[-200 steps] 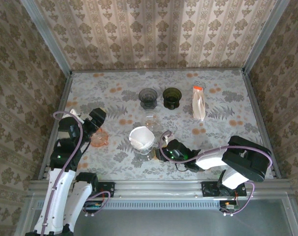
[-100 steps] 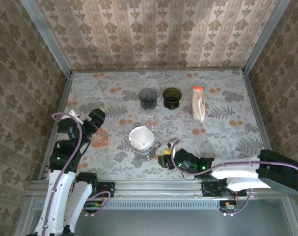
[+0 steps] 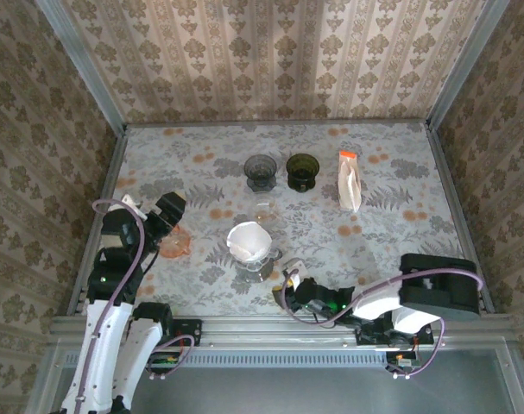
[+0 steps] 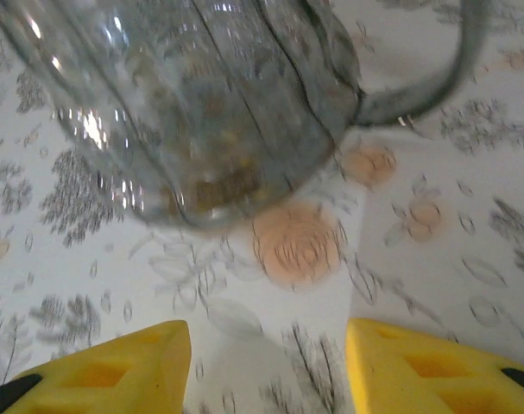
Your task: Place the coffee filter in the dripper
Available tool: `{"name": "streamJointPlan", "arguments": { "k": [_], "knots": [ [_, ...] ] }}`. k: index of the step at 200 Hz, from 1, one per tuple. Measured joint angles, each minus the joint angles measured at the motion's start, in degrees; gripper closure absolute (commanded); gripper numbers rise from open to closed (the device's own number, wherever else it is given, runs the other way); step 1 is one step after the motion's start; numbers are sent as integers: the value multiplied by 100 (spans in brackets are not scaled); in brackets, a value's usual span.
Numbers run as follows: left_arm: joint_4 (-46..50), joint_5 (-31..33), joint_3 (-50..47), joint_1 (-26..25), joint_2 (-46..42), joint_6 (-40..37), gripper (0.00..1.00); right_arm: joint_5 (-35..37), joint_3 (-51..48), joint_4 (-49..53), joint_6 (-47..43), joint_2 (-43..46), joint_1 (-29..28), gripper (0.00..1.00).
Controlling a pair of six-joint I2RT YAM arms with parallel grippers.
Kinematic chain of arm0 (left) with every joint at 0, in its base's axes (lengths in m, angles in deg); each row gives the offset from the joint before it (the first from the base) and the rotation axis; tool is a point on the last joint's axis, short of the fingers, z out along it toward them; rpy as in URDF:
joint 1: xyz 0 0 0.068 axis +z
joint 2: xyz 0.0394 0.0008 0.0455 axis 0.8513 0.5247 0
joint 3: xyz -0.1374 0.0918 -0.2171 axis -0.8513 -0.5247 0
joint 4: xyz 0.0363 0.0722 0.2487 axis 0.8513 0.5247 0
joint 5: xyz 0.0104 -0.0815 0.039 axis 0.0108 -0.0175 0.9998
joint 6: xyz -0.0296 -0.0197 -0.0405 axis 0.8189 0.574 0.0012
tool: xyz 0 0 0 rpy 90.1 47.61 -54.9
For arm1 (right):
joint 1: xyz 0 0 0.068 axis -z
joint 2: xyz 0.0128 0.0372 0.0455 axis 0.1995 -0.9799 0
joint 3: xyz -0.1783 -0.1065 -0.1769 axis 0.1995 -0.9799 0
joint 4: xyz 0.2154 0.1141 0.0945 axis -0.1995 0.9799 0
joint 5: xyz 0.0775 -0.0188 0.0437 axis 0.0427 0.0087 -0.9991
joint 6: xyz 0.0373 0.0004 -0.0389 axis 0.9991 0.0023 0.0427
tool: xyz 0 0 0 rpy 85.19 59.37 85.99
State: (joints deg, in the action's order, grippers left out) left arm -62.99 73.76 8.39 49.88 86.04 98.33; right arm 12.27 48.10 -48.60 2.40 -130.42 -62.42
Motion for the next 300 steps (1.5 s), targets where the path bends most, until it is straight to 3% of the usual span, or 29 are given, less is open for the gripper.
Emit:
{"name": "streamJointPlan", "arguments": {
  "k": [50, 136, 300],
  "knots": [
    [17, 4, 0, 33, 0, 0, 16, 313, 251, -979, -76, -833, -59, 51],
    [31, 22, -46, 33, 0, -2, 16, 446, 824, -1403, -31, -1528, -28, 52],
    [433, 310, 122, 66, -466, -109, 16, -337, 2435, -1508, -267, -2688, 1091, 53]
  ]
}}
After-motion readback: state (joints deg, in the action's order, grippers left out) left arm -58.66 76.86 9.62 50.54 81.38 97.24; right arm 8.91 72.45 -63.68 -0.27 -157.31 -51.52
